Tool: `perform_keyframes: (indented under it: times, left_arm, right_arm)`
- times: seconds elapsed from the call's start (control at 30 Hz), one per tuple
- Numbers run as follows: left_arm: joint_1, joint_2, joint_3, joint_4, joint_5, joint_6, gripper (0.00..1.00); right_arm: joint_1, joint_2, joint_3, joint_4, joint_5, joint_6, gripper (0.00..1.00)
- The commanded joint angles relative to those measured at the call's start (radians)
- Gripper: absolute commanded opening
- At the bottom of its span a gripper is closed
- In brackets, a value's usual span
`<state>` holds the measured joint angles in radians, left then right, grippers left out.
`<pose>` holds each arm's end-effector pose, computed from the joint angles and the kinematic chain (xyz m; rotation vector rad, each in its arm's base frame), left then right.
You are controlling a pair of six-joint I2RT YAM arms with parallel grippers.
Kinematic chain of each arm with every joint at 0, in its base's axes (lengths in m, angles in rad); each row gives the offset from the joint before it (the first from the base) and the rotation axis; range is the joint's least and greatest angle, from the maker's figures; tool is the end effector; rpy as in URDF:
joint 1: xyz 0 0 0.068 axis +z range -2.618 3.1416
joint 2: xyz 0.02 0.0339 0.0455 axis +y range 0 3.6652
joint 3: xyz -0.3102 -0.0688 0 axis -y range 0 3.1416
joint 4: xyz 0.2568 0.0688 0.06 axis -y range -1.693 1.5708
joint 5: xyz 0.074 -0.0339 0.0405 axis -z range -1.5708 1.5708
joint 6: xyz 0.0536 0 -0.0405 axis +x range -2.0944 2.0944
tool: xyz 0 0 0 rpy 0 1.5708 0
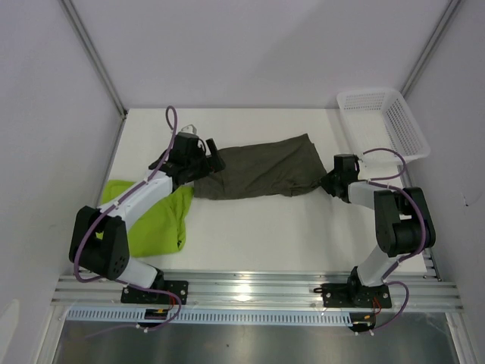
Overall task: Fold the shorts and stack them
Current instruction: Fold the shorts
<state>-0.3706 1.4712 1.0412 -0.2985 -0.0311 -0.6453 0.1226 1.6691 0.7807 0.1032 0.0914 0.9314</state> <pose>0.3201 -0.1226 0.2847 -0.3377 2.3235 -0.4796 0.3470 0.0378 0.1707 0.9814 2.1781 0.4033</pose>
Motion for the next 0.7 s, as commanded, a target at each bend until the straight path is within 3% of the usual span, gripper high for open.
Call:
perform_keyframes:
  times: [0.0, 0.07, 0.4, 0.43, 0.47, 0.57, 0.67]
  left_arm:
    - [-0.002, -0.057, -0.021, 0.012, 0.000, 0.027, 0.99]
    - [-0.004, -0.064, -0.045, 0.013, 0.007, 0.027, 0.99]
    - [-0.010, -0.118, -0.132, 0.029, 0.080, 0.026, 0.99]
    - [-0.011, -0.127, -0.139, 0.027, 0.092, 0.027, 0.99]
    - [-0.011, -0.133, -0.142, 0.022, 0.095, 0.027, 0.99]
    - [-0.013, -0.164, -0.171, 0.019, 0.106, 0.024, 0.99]
    - [-0.014, -0.205, -0.220, 0.028, 0.118, 0.007, 0.99]
  right_arm:
    - [-0.006, 0.000, 0.031, -0.069, 0.064, 0.010, 0.07]
    - [-0.014, -0.026, 0.022, -0.097, 0.080, 0.009, 0.00]
    - [-0.090, -0.330, -0.142, -0.302, 0.206, -0.009, 0.03]
    - [-0.101, -0.362, -0.150, -0.309, 0.200, -0.037, 0.10]
    - [-0.104, -0.377, -0.147, -0.316, 0.199, -0.048, 0.35]
    - [-0.104, -0.428, -0.115, -0.394, 0.211, -0.100, 0.70]
    - [-0.103, -0.494, -0.074, -0.476, 0.225, -0.140, 0.80]
